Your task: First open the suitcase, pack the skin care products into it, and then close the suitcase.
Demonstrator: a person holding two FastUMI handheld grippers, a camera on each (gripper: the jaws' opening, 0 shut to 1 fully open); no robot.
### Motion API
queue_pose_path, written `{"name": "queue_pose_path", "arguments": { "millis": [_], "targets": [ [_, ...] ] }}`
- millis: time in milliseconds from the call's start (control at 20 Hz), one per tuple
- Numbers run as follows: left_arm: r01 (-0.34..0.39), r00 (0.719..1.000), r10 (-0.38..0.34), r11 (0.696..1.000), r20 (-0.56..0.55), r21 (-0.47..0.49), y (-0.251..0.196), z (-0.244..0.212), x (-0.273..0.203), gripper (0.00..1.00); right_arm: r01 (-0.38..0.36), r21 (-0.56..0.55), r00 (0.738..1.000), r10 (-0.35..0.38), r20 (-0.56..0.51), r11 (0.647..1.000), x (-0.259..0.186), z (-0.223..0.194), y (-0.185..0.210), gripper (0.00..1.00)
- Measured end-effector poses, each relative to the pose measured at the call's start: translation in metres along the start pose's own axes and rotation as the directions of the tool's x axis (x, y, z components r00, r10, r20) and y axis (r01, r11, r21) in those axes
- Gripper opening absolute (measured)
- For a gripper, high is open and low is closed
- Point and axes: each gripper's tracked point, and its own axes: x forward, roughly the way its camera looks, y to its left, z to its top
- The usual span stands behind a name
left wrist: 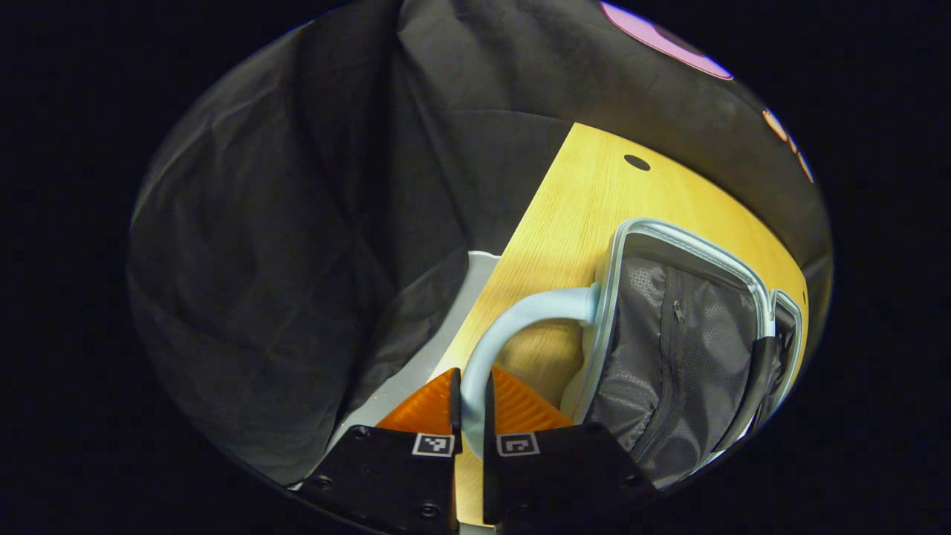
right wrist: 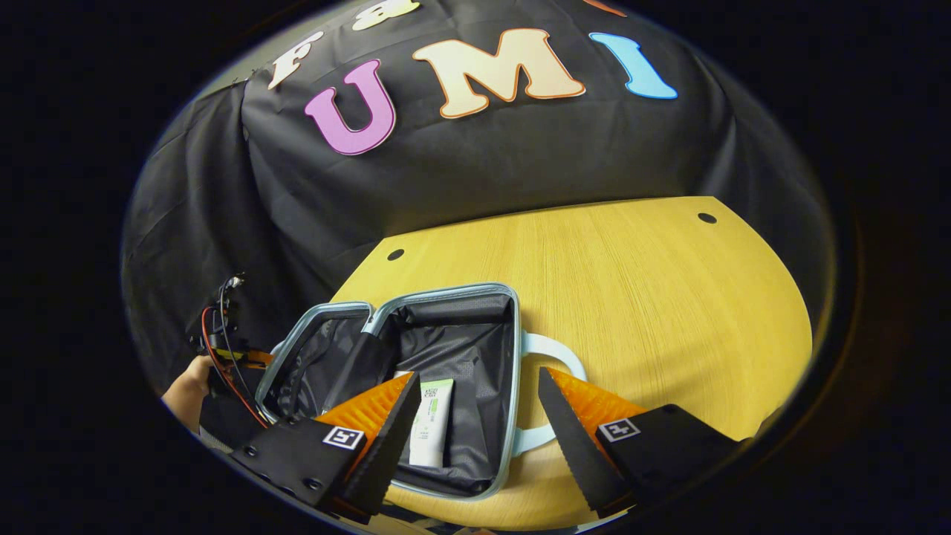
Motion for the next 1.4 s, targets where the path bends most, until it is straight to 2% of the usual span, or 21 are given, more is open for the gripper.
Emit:
{"name": "queue_pose_path", "arguments": {
  "millis": [150,350,500,650,900,1050,1400],
  "targets": [
    [0.003,1.000,-0.003,1.000,0.006,-0.020,-0.003,0.002,-0.016,0.02,-0.007,0.000,1.000,0.007,-0.003,1.000,0.001,0.002,-0.004,0.98],
    [-0.029,0.996,0.027,0.999,0.085,0.024,-0.008,0.021,-0.048,0.02,-0.027,-0.013,1.000,0.027,0.005,1.000,0.001,0.009,-0.011,0.98],
    [-0.057,0.989,0.053,0.998,0.135,0.023,-0.018,0.037,-0.085,0.00,-0.044,-0.017,0.999,0.045,0.028,0.999,-0.002,0.014,-0.023,0.98],
    [-0.100,0.974,0.090,0.994,0.210,0.036,-0.030,0.052,-0.124,0.00,-0.082,-0.024,0.997,0.082,0.011,0.996,-0.010,0.017,-0.035,0.98],
    [-0.152,0.946,0.120,0.985,0.302,0.085,-0.070,0.068,-0.186,0.00,-0.100,-0.039,0.992,0.103,0.076,0.994,-0.028,0.051,-0.065,0.98],
    [-0.161,0.933,0.115,0.981,0.342,0.109,-0.097,0.071,-0.218,0.00,-0.109,-0.062,0.989,0.115,0.094,0.992,-0.035,0.062,-0.079,0.98],
    [-0.133,0.899,0.011,0.959,0.438,0.249,-0.198,0.078,-0.267,0.00,-0.115,-0.059,0.985,0.121,0.122,0.992,-0.051,0.066,-0.106,0.98]
  ]
}}
